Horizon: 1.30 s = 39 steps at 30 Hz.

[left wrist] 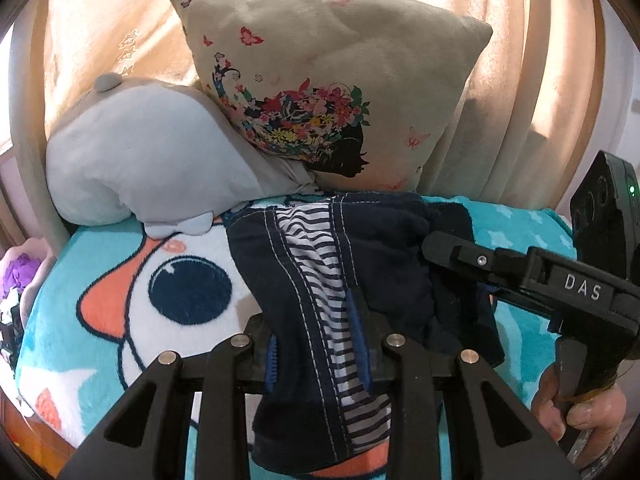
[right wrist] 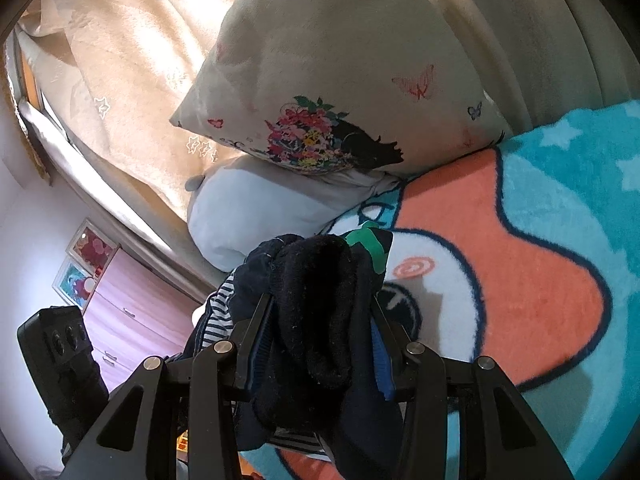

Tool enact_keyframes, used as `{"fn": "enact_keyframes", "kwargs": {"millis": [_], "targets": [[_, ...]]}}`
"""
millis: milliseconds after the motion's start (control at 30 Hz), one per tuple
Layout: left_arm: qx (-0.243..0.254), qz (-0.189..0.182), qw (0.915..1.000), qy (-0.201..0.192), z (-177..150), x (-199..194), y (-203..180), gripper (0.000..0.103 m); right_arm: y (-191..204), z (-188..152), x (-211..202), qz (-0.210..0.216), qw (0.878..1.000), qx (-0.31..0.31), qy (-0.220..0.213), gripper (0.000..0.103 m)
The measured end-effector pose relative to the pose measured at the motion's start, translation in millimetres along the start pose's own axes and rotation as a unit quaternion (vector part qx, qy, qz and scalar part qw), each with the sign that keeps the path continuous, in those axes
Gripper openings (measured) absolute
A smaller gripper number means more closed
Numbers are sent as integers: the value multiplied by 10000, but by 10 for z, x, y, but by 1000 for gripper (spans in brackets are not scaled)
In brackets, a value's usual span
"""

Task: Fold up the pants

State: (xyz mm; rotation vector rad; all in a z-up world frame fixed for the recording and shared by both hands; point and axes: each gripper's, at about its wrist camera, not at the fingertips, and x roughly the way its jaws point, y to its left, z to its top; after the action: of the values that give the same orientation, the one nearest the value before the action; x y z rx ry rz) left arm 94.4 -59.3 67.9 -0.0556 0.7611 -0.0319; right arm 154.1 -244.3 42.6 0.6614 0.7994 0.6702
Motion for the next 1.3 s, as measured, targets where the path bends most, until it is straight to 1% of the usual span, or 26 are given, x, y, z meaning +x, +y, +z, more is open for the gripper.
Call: {"fn": "enact_keyframes", "kwargs": {"millis": [233,600,867,1067,1233,1300], "targets": [[51,81,9999,134,58,224,-32,29,-31,123,97,-102,9999,-82,-13,47],[-99,62,9992,379,178,611,60,28,-181,323,383,-289,9994,-65,153,47],[-272,-50,9979,593,290,845,189,28,-227,440,523,-321,9993,-53,179,47],[-369,-99,9971,653,360,987,228,28,-200,549,592,-360,9991,-129,158,47],[-436,-121,9952,866,360,1170,260,28,-270,589,651,-512,9985,-112,179,47],[-486,-148,9942,953,331,1231,292,28,-346,582,671,-695,9974,-50,183,49]]}}
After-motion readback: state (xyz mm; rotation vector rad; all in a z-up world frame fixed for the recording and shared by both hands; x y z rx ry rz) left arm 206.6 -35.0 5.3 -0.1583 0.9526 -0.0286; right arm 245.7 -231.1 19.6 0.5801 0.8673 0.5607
